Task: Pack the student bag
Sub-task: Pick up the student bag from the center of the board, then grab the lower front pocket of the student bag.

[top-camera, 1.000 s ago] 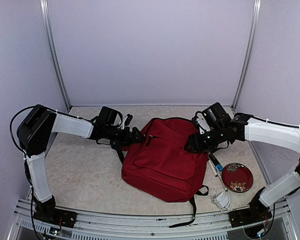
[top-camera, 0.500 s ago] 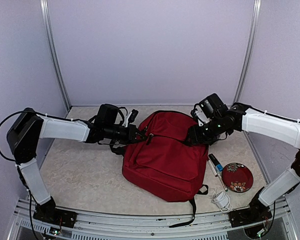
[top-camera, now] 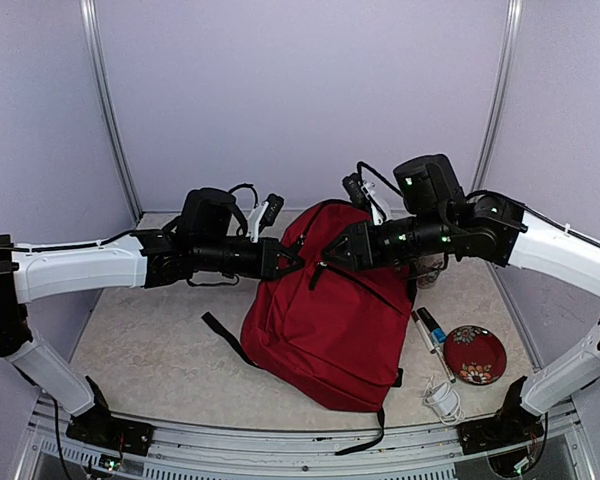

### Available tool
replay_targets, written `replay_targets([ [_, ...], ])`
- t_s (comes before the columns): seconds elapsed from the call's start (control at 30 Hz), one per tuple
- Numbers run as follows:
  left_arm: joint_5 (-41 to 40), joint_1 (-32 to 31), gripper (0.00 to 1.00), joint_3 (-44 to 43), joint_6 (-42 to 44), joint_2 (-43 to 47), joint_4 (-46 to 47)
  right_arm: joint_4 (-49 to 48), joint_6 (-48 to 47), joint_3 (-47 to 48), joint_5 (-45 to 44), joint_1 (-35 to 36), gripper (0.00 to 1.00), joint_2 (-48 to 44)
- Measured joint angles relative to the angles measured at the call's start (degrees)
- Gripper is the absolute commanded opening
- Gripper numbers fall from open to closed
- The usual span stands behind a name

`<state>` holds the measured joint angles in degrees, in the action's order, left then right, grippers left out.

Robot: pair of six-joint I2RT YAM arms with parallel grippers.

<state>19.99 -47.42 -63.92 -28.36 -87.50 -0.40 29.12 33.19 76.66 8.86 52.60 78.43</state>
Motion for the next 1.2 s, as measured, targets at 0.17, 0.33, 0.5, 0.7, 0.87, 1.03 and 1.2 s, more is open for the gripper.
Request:
replay_targets([
  [0.17, -3.0, -1.5, 0.0, -0.8, 0.3, 0.0, -1.5, -2.3, 5.5, -1.1, 1.7, 3.4, 0.32, 0.3],
  [0.33, -4.0, -2.7, 0.0, -1.3, 0.6, 0.2, -1.6, -1.4, 9.4, -1.9, 0.3, 5.5, 0.43, 1.2],
  [0.5, -4.4, -3.8, 0.0, -1.3, 1.1, 0.9, -1.8, 1.1, 10.5, -1.0, -5.2, 5.4, 0.4, 5.7],
  [0.7, -6.2, -5.5, 0.0, -1.3, 2.7, 1.9, -2.7, 1.8, 11.7, -1.0, -7.5, 5.4, 0.37, 7.3],
  [0.87, -7.0, -6.4, 0.0, -1.3, 4.3, 1.9, -2.6, 1.9, 11.5, -1.1, -9.1, 5.3, 0.26, 7.3],
  [1.03, -7.4, -6.9, 0.0, -1.3, 5.6, 2.0, -2.7, 2.5, 10.3, -1.4, -11.0, 4.4, 0.04, 7.3],
  [1.2, -8.1, -7.1, 0.0, -1.3, 7.1, 2.0, -3.2, 0.4, 9.7, -5.1, -10.6, 2.9, 0.0, 5.4],
])
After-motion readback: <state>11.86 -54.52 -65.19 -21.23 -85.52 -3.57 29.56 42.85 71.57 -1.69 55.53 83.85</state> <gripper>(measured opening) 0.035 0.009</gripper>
